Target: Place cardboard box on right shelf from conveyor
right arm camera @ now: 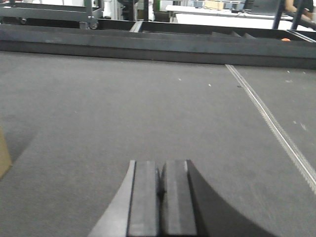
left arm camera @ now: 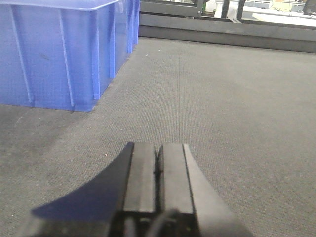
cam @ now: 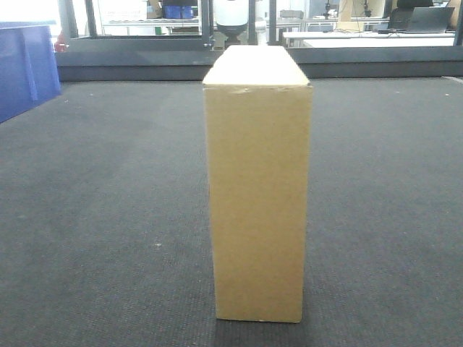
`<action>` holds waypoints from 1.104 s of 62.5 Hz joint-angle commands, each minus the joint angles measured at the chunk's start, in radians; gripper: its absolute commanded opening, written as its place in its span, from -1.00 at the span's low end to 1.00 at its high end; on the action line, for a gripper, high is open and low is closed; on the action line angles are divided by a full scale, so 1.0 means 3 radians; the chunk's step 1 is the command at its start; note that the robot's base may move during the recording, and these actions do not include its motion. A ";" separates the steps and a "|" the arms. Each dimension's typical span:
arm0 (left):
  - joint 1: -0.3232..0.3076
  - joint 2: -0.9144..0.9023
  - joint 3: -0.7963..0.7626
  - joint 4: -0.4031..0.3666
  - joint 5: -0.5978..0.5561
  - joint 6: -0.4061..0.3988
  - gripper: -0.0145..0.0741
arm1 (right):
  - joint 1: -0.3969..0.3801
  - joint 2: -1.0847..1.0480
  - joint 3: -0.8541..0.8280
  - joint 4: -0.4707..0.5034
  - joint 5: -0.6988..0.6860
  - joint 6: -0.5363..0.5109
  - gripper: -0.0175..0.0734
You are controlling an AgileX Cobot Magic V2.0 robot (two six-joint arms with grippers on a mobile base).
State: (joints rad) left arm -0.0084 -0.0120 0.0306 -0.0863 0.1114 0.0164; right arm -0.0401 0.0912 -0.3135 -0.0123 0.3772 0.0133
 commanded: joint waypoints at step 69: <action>-0.0010 -0.0034 -0.0009 -0.0016 -0.0279 -0.0017 -0.94 | 0.1259 0.3495 -0.3443 -0.0014 0.2853 0.1501 0.76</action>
State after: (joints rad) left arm -0.0084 -0.0120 0.0306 -0.0863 0.1114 0.0164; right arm 0.3172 1.0977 -1.2415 -0.0094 1.1882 0.3659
